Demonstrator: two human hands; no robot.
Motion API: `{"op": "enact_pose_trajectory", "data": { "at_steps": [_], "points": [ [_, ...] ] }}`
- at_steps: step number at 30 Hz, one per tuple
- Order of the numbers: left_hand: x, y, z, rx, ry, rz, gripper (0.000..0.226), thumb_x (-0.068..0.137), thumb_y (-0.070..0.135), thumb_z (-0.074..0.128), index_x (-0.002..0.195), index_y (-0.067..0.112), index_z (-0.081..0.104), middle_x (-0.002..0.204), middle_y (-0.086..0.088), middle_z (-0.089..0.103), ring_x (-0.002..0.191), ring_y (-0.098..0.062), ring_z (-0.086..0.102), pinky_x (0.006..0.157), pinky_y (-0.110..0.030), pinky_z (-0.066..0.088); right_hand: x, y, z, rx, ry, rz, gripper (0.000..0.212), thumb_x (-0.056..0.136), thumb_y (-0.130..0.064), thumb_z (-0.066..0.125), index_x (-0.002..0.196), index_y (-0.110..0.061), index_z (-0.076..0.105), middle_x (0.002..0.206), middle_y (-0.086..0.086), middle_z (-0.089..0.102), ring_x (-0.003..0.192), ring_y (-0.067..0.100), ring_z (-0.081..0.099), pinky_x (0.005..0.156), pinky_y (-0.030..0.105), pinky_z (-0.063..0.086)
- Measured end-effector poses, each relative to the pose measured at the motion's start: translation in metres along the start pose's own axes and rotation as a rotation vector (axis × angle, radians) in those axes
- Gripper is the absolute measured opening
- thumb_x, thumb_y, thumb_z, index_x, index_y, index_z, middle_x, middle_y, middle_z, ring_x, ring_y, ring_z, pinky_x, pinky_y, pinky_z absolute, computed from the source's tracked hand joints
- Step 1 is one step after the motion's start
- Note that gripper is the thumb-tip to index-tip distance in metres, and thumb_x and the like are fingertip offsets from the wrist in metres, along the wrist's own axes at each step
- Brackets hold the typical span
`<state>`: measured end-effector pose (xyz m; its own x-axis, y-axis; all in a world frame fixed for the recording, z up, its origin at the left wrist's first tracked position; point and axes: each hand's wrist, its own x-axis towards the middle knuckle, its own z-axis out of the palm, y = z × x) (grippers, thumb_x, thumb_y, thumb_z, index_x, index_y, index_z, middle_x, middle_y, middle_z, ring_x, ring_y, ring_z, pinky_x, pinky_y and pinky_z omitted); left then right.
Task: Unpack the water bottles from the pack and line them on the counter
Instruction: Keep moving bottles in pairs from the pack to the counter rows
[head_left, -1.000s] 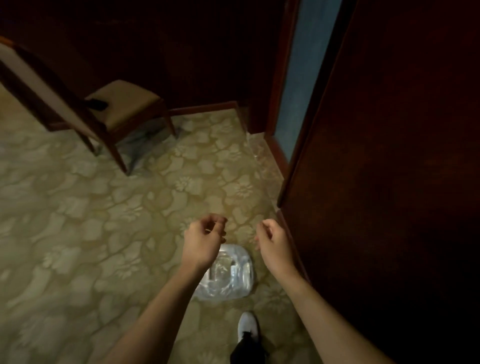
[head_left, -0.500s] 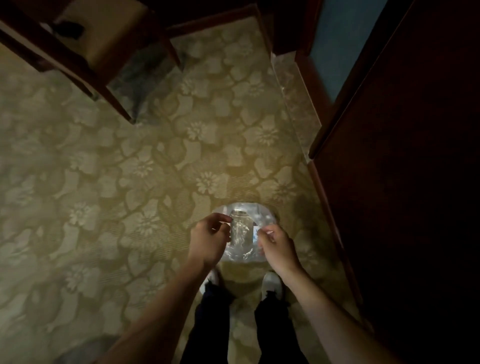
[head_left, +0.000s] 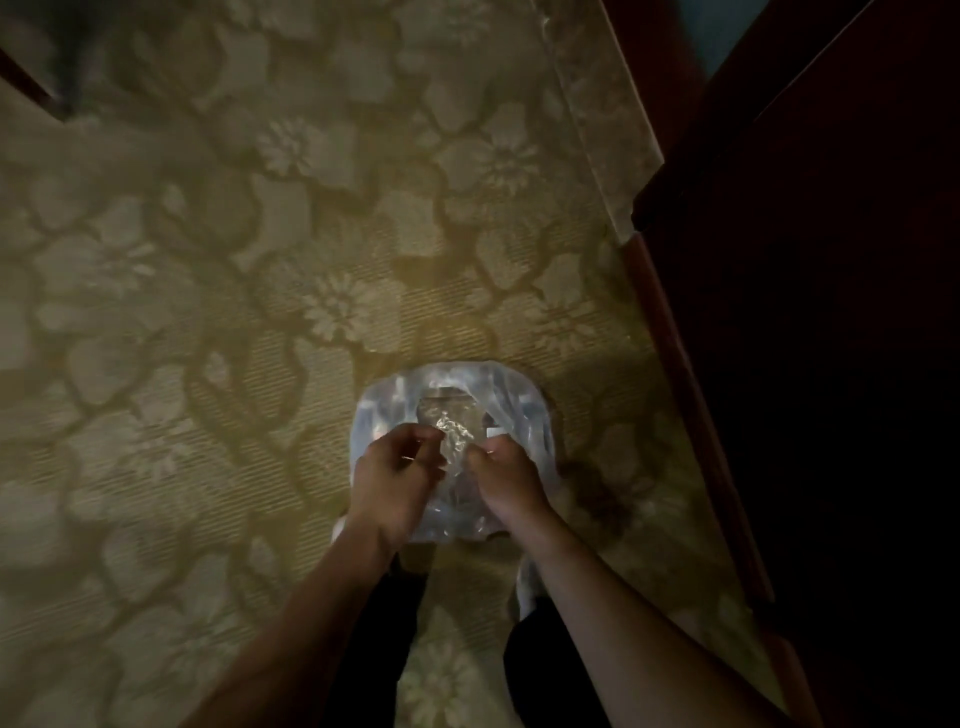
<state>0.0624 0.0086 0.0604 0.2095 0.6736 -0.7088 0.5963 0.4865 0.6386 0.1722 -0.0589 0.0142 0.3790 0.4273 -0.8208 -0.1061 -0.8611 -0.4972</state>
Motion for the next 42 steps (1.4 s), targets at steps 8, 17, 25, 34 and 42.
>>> {"op": "enact_pose_trajectory", "data": {
  "at_steps": [8, 17, 25, 34, 42],
  "points": [
    [0.098, -0.048, 0.015, 0.374, -0.293, 0.032, 0.026, 0.099, 0.022, 0.059, 0.123, 0.017, 0.067, 0.110, -0.007, 0.074, 0.094, -0.025, 0.071, 0.080, -0.030, 0.053, 0.127, 0.080, 0.043, -0.018, 0.018, 0.211, 0.037, 0.091, -0.035, 0.058, 0.112, -0.006, 0.067, 0.108, 0.015, 0.071, 0.102, 0.031, 0.066, 0.087, 0.037, 0.053],
    [0.132, -0.031, 0.016, 0.670, -0.341, 0.146, 0.044, 0.100, 0.032, 0.055, 0.143, 0.025, 0.053, 0.129, -0.001, 0.068, 0.118, -0.015, 0.061, 0.092, -0.024, 0.042, 0.188, 0.093, 0.051, -0.338, 0.091, 0.265, 0.068, 0.098, -0.044, 0.053, 0.149, -0.003, 0.036, 0.154, 0.021, 0.036, 0.142, 0.036, 0.038, 0.113, 0.040, 0.037],
    [0.130, -0.043, 0.017, 0.733, -0.372, 0.140, 0.048, 0.100, 0.032, 0.054, 0.146, 0.023, 0.047, 0.127, 0.001, 0.069, 0.122, -0.017, 0.060, 0.106, -0.035, 0.045, 0.192, 0.108, 0.066, -0.125, 0.161, 0.371, 0.055, 0.092, -0.034, 0.064, 0.138, -0.006, 0.050, 0.123, 0.014, 0.060, 0.116, 0.033, 0.059, 0.100, 0.041, 0.052],
    [0.131, -0.045, 0.014, 0.753, -0.361, 0.165, 0.048, 0.100, 0.034, 0.053, 0.147, 0.023, 0.046, 0.124, 0.001, 0.071, 0.113, -0.018, 0.065, 0.100, -0.039, 0.050, 0.195, 0.111, 0.084, -0.161, -0.080, 0.391, 0.068, 0.090, -0.030, 0.069, 0.143, 0.000, 0.038, 0.137, 0.018, 0.049, 0.130, 0.029, 0.047, 0.106, 0.030, 0.037],
    [0.137, -0.051, 0.010, 0.764, -0.330, 0.147, 0.048, 0.100, 0.037, 0.053, 0.146, 0.026, 0.047, 0.125, 0.005, 0.069, 0.123, -0.017, 0.059, 0.104, -0.040, 0.048, 0.224, 0.127, 0.108, 0.154, 0.062, 0.383, 0.045, 0.086, -0.040, 0.066, 0.117, -0.009, 0.059, 0.102, 0.005, 0.065, 0.085, 0.016, 0.061, 0.073, 0.028, 0.053]
  ]
}}
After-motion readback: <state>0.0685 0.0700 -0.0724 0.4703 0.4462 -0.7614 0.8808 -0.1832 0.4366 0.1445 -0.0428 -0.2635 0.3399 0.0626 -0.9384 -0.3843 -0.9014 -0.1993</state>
